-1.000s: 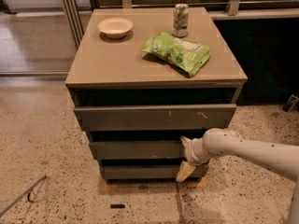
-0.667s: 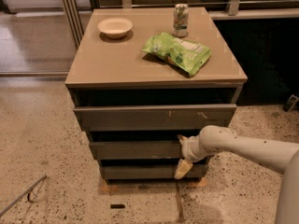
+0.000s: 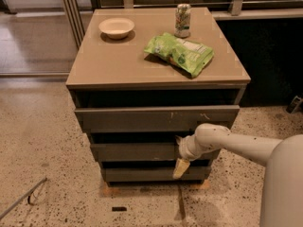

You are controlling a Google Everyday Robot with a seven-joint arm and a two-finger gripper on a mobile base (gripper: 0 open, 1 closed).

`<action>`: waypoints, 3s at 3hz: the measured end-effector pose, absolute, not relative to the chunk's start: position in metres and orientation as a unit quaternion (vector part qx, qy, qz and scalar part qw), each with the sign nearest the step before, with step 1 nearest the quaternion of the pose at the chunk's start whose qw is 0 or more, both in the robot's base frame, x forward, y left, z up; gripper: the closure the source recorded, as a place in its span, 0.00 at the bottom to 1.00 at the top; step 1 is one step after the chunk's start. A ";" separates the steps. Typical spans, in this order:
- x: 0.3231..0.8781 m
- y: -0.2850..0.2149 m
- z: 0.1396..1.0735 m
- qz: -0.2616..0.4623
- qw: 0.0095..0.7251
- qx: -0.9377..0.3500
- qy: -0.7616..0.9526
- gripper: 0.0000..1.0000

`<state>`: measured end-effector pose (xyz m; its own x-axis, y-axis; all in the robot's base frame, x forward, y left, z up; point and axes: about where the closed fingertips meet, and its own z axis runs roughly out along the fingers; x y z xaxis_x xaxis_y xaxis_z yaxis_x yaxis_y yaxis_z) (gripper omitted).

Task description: Open middle drawer

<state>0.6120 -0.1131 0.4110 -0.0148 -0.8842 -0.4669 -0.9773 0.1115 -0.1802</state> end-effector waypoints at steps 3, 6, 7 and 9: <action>0.587 -0.113 0.416 0.157 0.177 -0.655 0.718 0.00; 0.525 -0.124 0.435 0.238 0.112 -0.640 0.722 0.00; 0.498 -0.124 0.442 0.271 0.095 -0.633 0.718 0.00; 0.460 -0.119 0.461 0.328 0.079 -0.623 0.706 0.00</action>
Offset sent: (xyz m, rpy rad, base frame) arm -0.0222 -0.0013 0.0075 -0.0135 0.1725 0.0164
